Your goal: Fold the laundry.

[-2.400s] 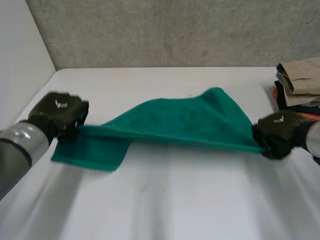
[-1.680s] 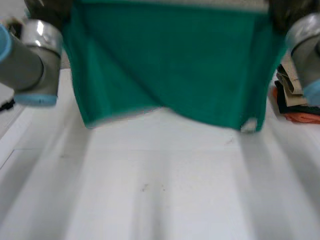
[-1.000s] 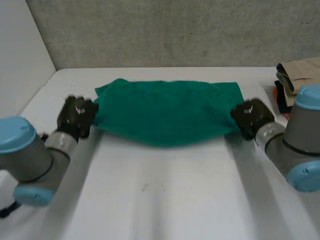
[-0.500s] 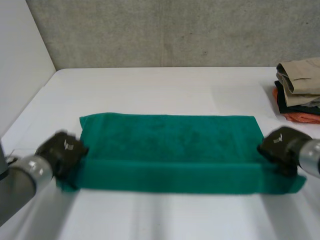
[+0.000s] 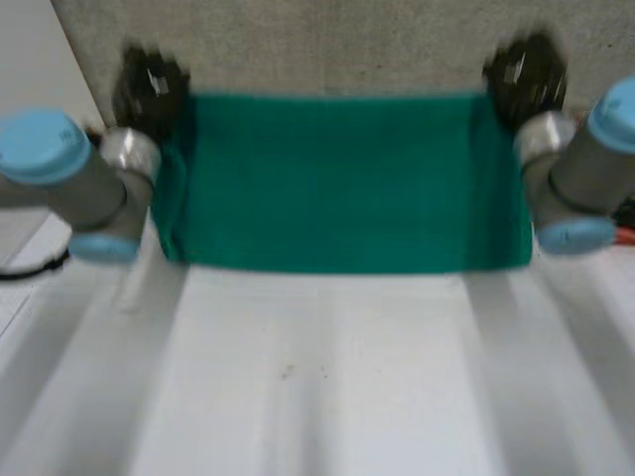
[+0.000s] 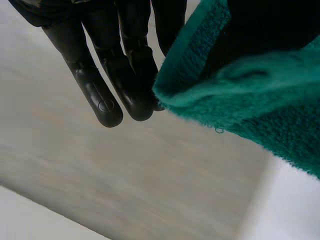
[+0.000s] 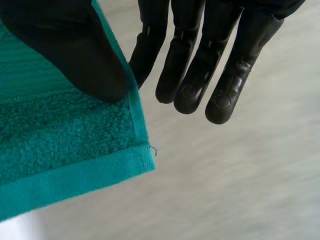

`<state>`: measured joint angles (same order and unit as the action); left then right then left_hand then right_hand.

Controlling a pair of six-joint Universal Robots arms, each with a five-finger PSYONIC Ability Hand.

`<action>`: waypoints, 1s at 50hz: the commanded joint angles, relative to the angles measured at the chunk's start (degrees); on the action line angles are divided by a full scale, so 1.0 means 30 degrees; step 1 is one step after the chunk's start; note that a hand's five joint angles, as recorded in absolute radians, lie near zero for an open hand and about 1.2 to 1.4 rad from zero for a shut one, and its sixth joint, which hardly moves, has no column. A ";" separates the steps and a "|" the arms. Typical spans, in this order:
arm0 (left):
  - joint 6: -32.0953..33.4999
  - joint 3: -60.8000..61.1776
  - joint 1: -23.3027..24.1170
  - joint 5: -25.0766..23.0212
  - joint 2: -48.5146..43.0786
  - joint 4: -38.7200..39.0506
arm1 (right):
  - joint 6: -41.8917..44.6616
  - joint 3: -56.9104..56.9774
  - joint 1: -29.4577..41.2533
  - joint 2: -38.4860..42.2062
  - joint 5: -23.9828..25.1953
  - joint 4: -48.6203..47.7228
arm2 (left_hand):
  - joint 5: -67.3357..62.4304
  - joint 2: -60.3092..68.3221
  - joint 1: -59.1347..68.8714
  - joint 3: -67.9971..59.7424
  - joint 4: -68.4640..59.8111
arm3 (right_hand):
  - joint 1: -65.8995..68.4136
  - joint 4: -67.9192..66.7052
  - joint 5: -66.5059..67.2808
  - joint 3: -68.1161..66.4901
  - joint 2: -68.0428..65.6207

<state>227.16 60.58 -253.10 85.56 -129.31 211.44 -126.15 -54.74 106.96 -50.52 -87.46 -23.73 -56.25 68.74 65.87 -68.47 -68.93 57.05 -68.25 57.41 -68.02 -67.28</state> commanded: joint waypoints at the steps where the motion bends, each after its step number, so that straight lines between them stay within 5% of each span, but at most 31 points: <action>1: -0.2355 -0.3202 -0.0213 -0.0101 0.3285 0.3873 | -0.2448 0.2543 0.0470 -0.3254 -0.0173 -0.2402 | -0.4583 0.3753 0.4709 -0.3843 -0.3691 | 0.7649 -0.3918 0.4197 -0.3994 -0.4242; 10: -0.6110 -0.0102 -0.1004 -0.0422 0.4870 0.3496 | -0.3976 -0.1316 0.0353 -0.5542 0.0061 -0.1494 | -0.4583 0.3753 0.4709 -0.3843 -0.3691 | 0.7649 -0.3918 0.4197 -0.3994 -0.4242; 24: -0.5993 0.8777 -0.1005 -0.2210 0.3849 0.3350 | -0.3976 -0.7445 0.0295 -0.4724 0.1728 -0.0206 | -0.4583 0.3753 0.4709 -0.3843 -0.3691 | 0.7649 -0.3918 0.4197 -0.3994 -0.4242; 32: -0.5233 1.1706 -0.1122 -0.2385 0.2263 0.2765 | -0.3626 -0.9115 0.0236 -0.3229 0.3430 0.3774 | -0.4583 0.3753 0.4709 -0.3843 -0.3691 | 0.7649 -0.3918 0.4197 -0.3994 -0.4242; 36: -0.3127 1.3289 -0.1151 -0.2854 0.2613 0.1478 | -0.3186 -0.9760 -0.0173 -0.3403 0.3401 0.6557 | -0.4583 0.3753 0.4709 -0.3843 -0.3691 | 0.7649 -0.3918 0.4197 -0.3994 -0.4242; 41: 0.0126 1.5457 -0.1678 -0.3001 0.5569 -0.2121 | -0.2805 -1.0783 -0.1139 -0.4655 0.3254 1.1352 | -0.4583 0.3753 0.4709 -0.3843 -0.3691 | 0.7649 -0.3918 0.4197 -0.3994 -0.4242; 44: 0.1708 1.6716 -0.2000 -0.2797 0.8259 -0.6826 | -0.1928 -1.1781 -0.1784 -0.6798 0.3050 1.4905 | -0.4583 0.3753 0.4709 -0.3843 -0.3691 | 0.7649 -0.3918 0.4197 -0.3994 -0.4242; 50: 0.1947 1.7892 -0.2469 -0.2093 1.0992 -1.4749 | 0.2143 -1.4329 -0.3835 -0.9525 0.3108 1.8867 | -0.4583 0.3753 0.4709 -0.3843 -0.3691 | 0.7649 -0.3918 0.4197 -0.3994 -0.4242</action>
<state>231.74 111.19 -259.13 77.40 -104.42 189.13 -130.62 -90.67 100.88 -70.75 -78.12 21.61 -56.88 68.76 65.87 -68.49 -68.93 57.07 -68.25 57.42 -68.02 -67.28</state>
